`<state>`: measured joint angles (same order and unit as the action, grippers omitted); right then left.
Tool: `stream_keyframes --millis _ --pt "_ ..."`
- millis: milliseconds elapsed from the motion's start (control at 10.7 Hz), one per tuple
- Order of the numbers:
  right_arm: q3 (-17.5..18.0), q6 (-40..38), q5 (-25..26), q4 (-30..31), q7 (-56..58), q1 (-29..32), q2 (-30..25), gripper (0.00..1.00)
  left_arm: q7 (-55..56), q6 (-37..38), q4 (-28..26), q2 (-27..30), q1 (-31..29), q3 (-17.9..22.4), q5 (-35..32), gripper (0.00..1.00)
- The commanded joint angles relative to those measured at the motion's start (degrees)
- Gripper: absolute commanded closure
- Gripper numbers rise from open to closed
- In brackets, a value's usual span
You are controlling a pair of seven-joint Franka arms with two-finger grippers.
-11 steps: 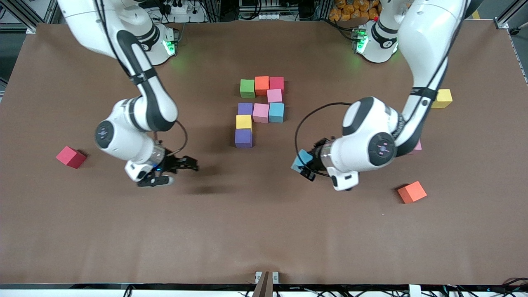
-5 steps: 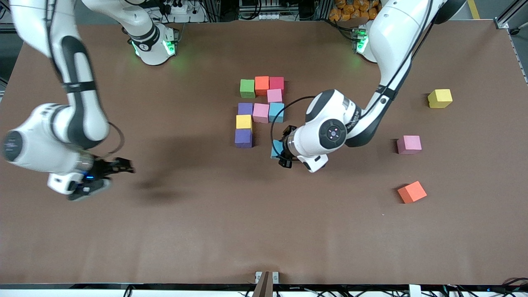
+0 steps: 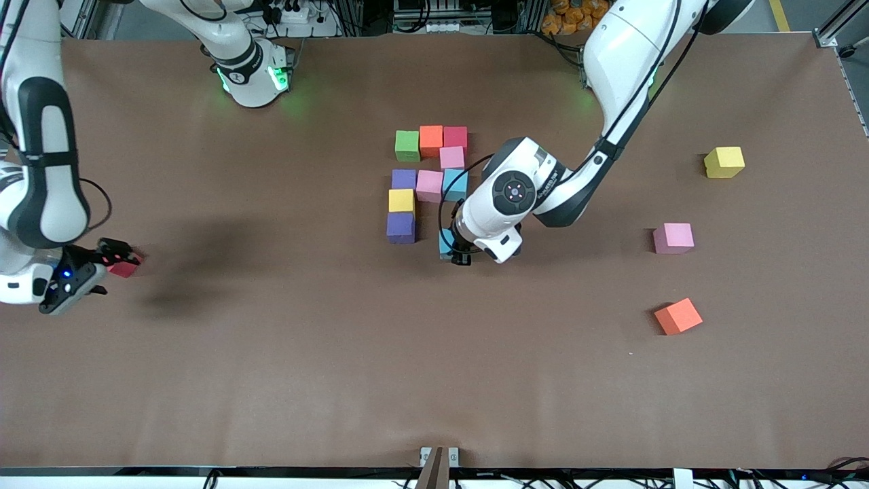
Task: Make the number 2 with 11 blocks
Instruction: 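Reach the right gripper to the red block while the left gripper lowers cyan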
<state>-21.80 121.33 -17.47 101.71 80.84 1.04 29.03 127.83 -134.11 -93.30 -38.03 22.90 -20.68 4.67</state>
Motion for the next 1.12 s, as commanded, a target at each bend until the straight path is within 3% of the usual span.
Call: stream_keyframes --millis 0,375,1031 --pt "0.88 -0.56 1.30 -0.64 10.36 3.25 2.87 0.00 2.77 -3.76 -3.98 2.52 1.71 0.64 -1.24 0.88" --pt "0.97 -0.48 1.21 -0.64 17.94 5.37 5.16 0.00 8.56 -6.34 -6.19 2.17 4.44 0.56 -7.20 0.87" --pt "0.97 2.33 1.04 -0.64 18.39 9.23 8.14 0.00 9.37 -9.76 -6.19 0.41 5.32 0.29 -7.31 0.82"
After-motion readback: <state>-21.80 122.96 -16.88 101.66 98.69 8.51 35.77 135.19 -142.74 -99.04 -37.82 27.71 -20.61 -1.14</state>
